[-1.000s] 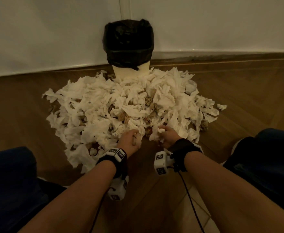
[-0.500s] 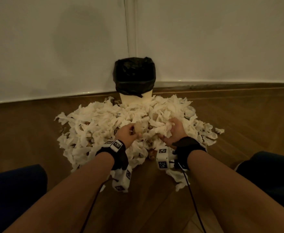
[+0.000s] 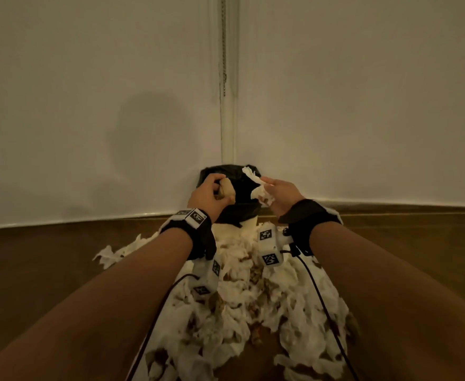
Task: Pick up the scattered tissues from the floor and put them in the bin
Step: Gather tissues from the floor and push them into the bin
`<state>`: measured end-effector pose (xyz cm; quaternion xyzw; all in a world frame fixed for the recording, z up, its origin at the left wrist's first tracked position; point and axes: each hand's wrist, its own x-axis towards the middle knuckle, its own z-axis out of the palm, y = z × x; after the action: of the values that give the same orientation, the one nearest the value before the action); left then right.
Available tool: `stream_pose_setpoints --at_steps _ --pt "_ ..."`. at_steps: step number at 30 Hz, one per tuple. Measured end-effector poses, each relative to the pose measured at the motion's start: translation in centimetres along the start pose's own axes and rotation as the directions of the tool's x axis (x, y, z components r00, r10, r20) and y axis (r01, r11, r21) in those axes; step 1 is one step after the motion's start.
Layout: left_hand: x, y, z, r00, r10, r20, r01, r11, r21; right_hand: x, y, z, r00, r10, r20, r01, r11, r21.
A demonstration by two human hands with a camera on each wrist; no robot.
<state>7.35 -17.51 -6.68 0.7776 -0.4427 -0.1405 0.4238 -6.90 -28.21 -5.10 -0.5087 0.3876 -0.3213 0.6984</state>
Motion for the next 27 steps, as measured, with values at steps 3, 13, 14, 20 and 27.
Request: stream_pose_setpoints --at_steps 3,13,14,20,27 --pt "2.2 0.3 -0.6 0.998 0.034 -0.05 -0.03 0.996 0.085 2.1 -0.6 0.8 0.993 -0.112 -0.033 0.104 0.979 -0.176" --pt "7.6 -3.2 2.4 0.995 0.101 -0.011 -0.099 0.987 0.128 10.2 3.4 2.4 0.978 -0.183 -0.1 0.129 0.908 -0.398" --pt "8.0 -3.7 2.8 0.995 0.101 -0.01 -0.099 0.986 0.135 10.7 3.9 2.7 0.977 -0.195 -0.092 0.141 0.901 -0.411" --pt "9.5 -5.9 3.7 0.995 0.075 0.065 -0.09 0.958 0.271 12.8 5.1 3.4 0.989 -0.143 -0.033 0.09 0.77 -0.632" --pt "6.5 -6.3 3.2 0.997 0.062 -0.038 -0.055 0.986 0.16 10.0 5.7 0.3 0.95 -0.27 -0.158 0.104 0.749 -0.654"
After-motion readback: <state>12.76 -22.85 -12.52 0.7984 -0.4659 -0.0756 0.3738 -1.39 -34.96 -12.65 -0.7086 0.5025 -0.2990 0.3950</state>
